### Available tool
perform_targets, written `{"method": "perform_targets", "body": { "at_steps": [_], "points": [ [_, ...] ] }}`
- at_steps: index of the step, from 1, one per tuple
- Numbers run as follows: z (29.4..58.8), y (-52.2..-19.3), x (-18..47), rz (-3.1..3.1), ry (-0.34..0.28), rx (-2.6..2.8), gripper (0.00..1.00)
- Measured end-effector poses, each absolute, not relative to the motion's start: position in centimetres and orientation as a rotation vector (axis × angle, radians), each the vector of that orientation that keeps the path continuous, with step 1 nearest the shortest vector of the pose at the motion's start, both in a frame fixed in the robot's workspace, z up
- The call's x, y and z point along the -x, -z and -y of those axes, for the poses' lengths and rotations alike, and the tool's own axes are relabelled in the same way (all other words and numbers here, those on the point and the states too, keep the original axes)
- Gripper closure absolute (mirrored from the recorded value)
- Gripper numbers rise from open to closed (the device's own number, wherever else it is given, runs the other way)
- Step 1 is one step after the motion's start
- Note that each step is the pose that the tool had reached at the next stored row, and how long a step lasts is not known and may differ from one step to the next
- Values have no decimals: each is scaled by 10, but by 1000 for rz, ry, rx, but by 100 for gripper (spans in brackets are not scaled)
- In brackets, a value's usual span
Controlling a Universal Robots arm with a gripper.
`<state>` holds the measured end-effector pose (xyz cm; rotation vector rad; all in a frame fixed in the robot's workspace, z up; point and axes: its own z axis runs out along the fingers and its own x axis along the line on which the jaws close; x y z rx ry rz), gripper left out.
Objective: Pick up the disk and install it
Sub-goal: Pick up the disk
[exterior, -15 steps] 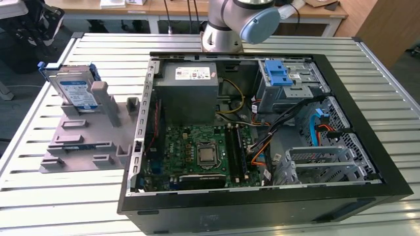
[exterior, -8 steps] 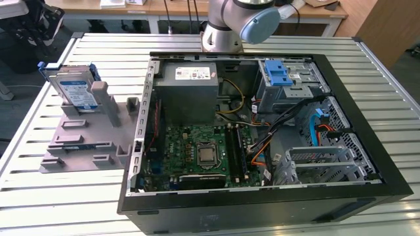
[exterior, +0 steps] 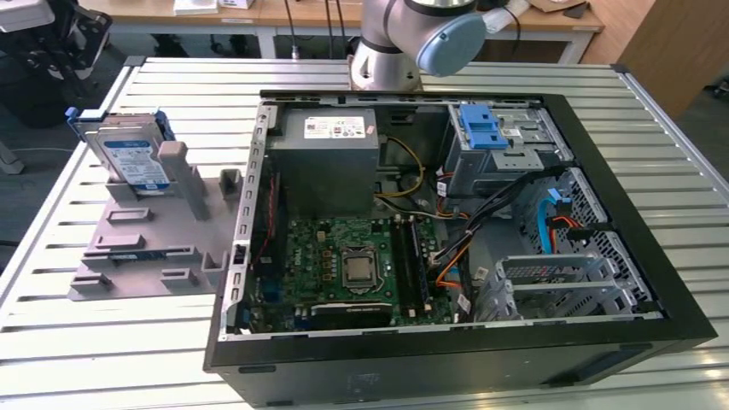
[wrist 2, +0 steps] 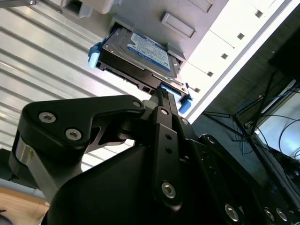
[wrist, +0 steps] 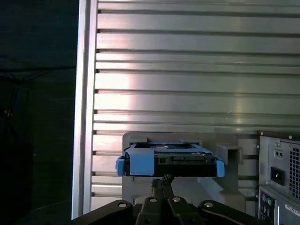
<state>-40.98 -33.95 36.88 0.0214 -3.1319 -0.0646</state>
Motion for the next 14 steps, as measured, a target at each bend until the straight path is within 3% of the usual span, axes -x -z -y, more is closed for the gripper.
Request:
{"method": "perform_targets", "body": {
  "at_steps": [14],
  "points": [
    [340,-368,410,3114,63,-299,89]
  ]
}}
